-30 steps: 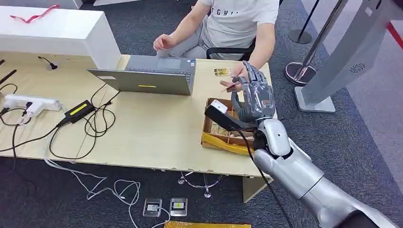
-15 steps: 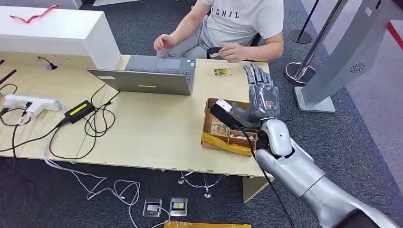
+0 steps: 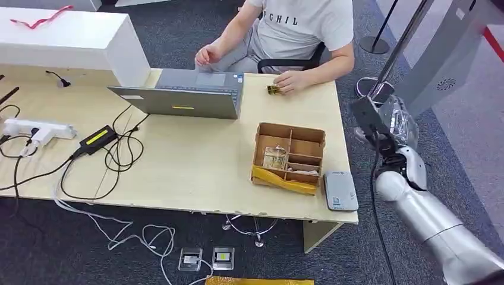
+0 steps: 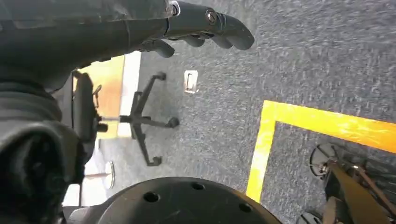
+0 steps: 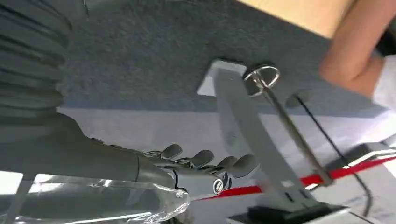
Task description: Pass the card to the sensor for recognition and then transmit it.
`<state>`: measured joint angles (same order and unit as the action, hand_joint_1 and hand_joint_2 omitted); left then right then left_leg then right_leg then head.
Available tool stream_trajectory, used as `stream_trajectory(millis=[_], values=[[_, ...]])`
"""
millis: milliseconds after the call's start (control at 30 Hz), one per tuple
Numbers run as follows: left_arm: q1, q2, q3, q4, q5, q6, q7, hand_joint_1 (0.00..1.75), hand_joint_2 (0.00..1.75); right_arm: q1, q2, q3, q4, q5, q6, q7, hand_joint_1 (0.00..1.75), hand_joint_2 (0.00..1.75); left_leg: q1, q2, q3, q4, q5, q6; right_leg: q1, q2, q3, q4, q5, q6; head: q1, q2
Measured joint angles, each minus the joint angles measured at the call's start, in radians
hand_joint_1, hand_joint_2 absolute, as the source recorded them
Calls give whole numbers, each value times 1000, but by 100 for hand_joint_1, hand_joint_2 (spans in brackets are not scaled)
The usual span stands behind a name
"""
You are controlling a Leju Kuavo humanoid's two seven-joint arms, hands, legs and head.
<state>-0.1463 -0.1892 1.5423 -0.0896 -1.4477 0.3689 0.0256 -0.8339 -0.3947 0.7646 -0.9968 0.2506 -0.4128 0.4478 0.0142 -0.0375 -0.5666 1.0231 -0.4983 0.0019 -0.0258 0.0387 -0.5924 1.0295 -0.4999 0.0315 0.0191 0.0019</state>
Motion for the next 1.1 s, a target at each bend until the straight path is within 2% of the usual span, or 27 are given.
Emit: stream_trajectory(millis=[67,167,267,400,500,733,800,900,1100], values=[[0,0,0,0,3,0,10,0,0,3,-22,-23,3,-68,-3,6,0,175,0,0,1,0,0,0,0,1,-1,0,0,0,0,0],[-1,-3,0,0,19,21,33,0,0,13,-50,-62,6,-235,-10,13,0,175,1,-1,0,0,0,0,1,-1,-1,0,0,0,-1,0],[0,-12,0,0,35,73,43,0,0,25,-100,-102,16,-429,-18,6,0,175,0,-1,0,0,0,0,1,-2,0,0,0,0,0,0],[-2,-27,0,0,52,139,57,0,0,81,-159,-141,43,-607,-51,-27,0,175,0,-1,0,0,-1,2,0,-1,0,-1,0,0,0,0],[-4,-35,0,0,71,168,70,0,0,127,-180,-163,73,-702,-82,-76,0,175,0,-1,0,0,-1,2,0,-2,0,-2,0,0,0,0],[-12,-52,0,0,119,183,76,0,0,242,-187,-197,193,-862,-180,-257,0,175,1,-1,0,0,-1,2,1,-2,0,-2,-1,0,0,0],[-13,-53,0,0,131,184,69,0,0,291,-187,-211,237,-927,-170,-311,0,175,1,-1,0,0,-2,2,1,-3,0,-2,-2,0,0,0],[-13,-54,-1,0,146,181,53,0,0,373,-184,-227,298,-1015,-107,-362,0,175,1,-1,0,0,-3,2,1,-3,1,-2,-2,0,0,0],[-14,-55,-1,0,167,184,31,0,0,528,-159,-255,407,-1121,31,-398,0,175,1,-2,0,0,-4,1,1,-4,1,-2,-3,0,0,0]])
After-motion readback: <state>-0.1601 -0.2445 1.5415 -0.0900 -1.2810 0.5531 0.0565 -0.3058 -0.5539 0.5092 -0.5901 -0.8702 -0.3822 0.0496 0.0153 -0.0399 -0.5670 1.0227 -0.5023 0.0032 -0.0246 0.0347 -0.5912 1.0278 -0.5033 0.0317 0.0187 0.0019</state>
